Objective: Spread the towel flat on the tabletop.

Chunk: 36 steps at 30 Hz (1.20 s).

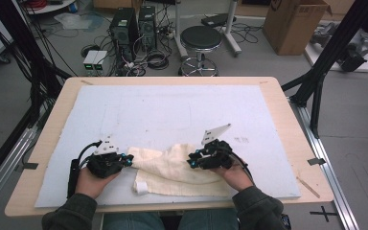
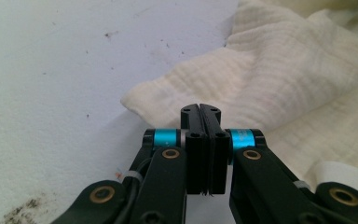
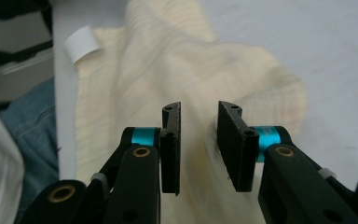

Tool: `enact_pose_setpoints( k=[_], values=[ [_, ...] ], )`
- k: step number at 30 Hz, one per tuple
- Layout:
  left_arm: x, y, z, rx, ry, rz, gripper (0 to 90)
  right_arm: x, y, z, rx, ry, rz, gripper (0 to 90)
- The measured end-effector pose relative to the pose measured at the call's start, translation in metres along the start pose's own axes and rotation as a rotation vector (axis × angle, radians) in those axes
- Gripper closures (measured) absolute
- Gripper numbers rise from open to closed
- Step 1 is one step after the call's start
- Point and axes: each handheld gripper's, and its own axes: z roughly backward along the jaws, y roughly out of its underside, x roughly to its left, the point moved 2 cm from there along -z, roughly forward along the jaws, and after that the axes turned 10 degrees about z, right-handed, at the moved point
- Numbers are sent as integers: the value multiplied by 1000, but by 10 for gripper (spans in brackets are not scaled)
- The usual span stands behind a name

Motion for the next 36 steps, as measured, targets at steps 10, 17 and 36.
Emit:
enact_pose_setpoints(
  k=[10, 17, 36],
  values=[
    [8, 3, -1, 20, -16, 14, 884, -51, 13, 10, -31, 130, -166, 669],
    [14, 4, 2, 23, -23, 31, 884, -49, 15, -18, 116, 95, -150, 619],
    [30, -55, -29, -109, -52, 130, 885, -73, 1, 22, 74, 266, -70, 851]
  ],
)
